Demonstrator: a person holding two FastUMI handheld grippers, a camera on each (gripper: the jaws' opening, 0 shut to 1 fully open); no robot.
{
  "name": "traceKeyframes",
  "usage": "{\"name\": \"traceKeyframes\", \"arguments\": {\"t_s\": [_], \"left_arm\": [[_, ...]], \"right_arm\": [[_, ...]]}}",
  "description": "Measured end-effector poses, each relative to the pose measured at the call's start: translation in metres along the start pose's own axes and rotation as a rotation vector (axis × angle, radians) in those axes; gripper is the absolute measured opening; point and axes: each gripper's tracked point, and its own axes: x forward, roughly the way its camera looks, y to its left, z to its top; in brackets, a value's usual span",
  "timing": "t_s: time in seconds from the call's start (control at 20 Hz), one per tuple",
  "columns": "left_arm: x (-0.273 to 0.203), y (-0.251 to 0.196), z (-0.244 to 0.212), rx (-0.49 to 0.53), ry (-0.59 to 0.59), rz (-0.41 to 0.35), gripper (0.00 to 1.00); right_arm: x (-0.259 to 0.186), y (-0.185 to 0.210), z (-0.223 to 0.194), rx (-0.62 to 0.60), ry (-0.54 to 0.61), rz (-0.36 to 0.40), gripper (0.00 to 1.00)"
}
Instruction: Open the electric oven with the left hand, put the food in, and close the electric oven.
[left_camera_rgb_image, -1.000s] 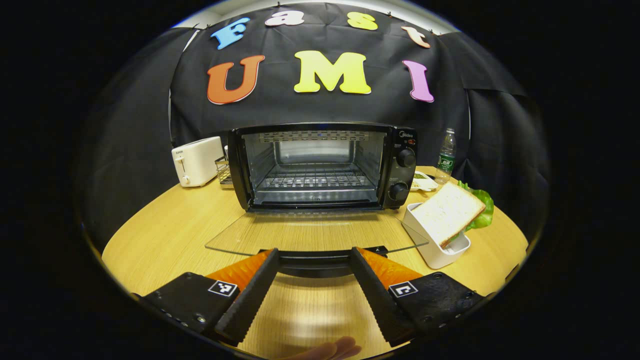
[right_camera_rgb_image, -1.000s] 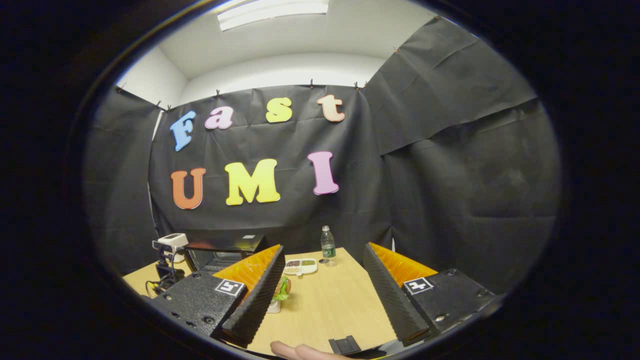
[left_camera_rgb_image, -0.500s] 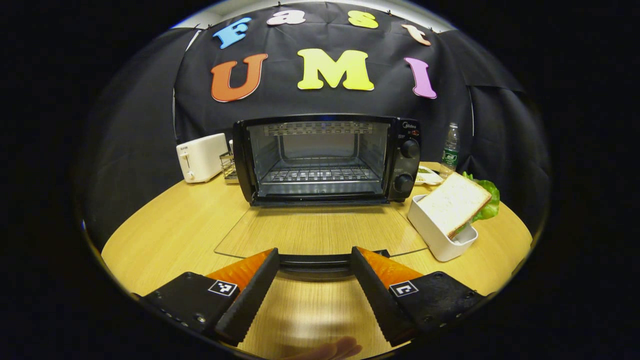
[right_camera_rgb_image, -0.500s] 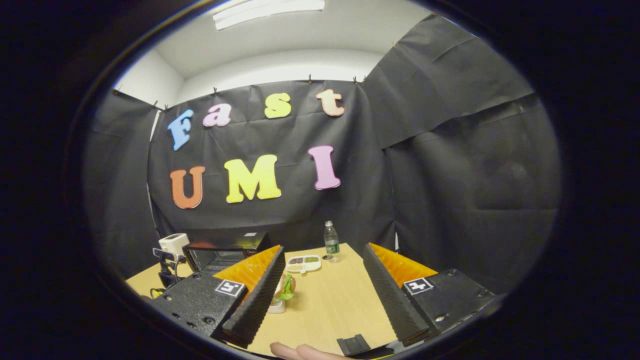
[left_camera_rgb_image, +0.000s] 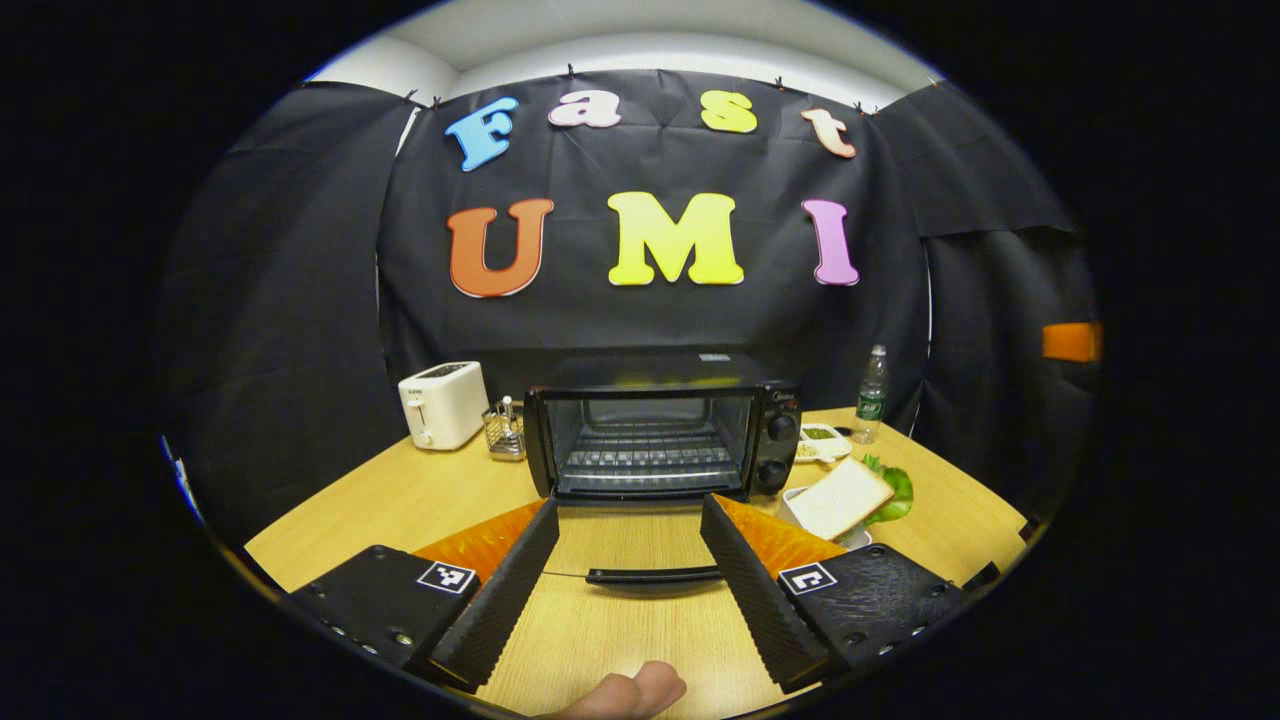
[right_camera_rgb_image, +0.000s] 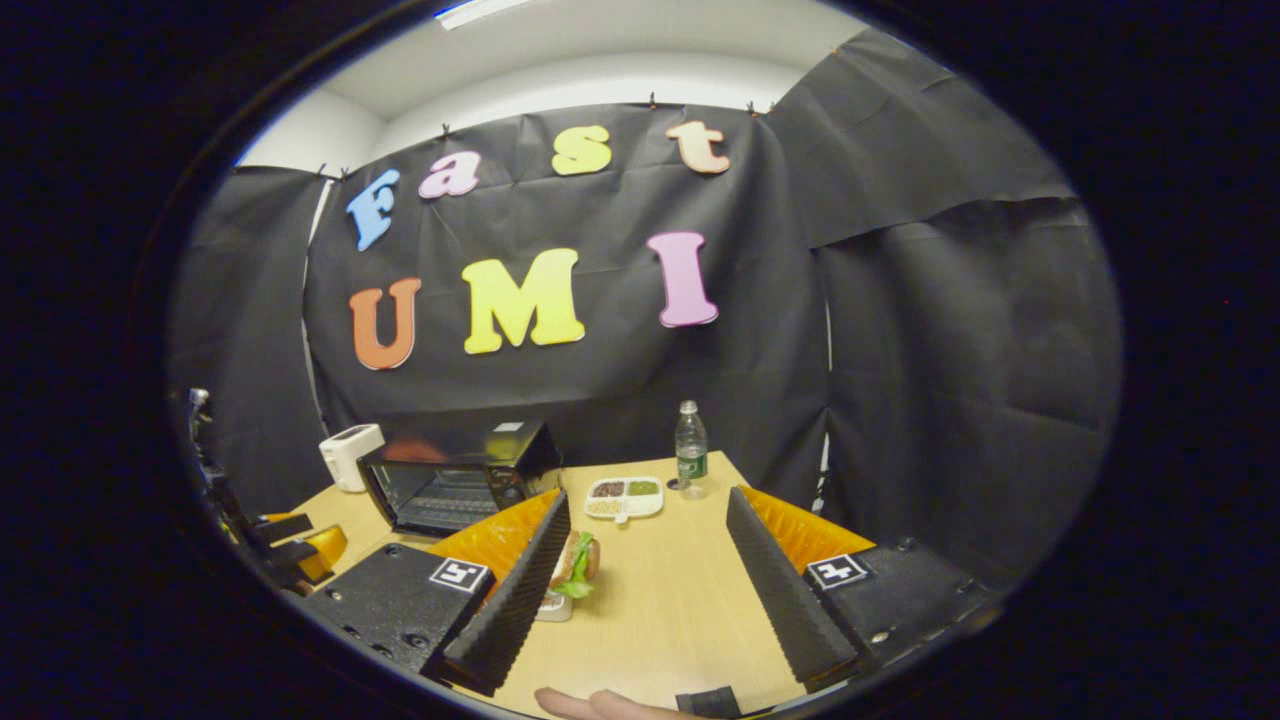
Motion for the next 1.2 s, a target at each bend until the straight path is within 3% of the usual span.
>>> {"name": "traceKeyframes", "arguments": {"t_s": [0.05,0.2,0.3,0.45,0.7,0.9,1.15,1.2], "left_arm": [[-0.009,0.001,0.013,-0.009,-0.022,-0.003,0.94],[-0.036,0.001,0.051,-0.040,-0.083,-0.017,0.94],[-0.052,0.002,0.073,-0.039,-0.122,-0.009,0.94],[-0.072,-0.002,0.100,-0.027,-0.187,-0.022,0.94],[-0.078,-0.003,0.115,-0.018,-0.219,-0.034,0.94],[-0.072,0.002,0.117,0.012,-0.222,-0.010,0.94],[-0.066,0.000,0.116,0.044,-0.214,-0.006,0.94],[-0.065,-0.001,0.115,0.049,-0.212,-0.004,0.94]], "right_arm": [[0.013,0.006,-0.006,-0.005,0.044,0.034,1.00],[0.054,0.023,-0.028,-0.019,0.190,0.141,0.96],[0.080,0.027,-0.045,-0.027,0.301,0.177,1.00],[0.116,0.032,-0.071,-0.015,0.475,0.222,0.95],[0.150,0.044,-0.118,0.121,0.809,0.320,0.91],[0.153,0.065,-0.131,0.259,1.000,0.468,0.89],[0.174,0.065,-0.152,0.250,1.097,0.497,0.86],[0.178,0.068,-0.156,0.247,1.115,0.505,0.93]]}}
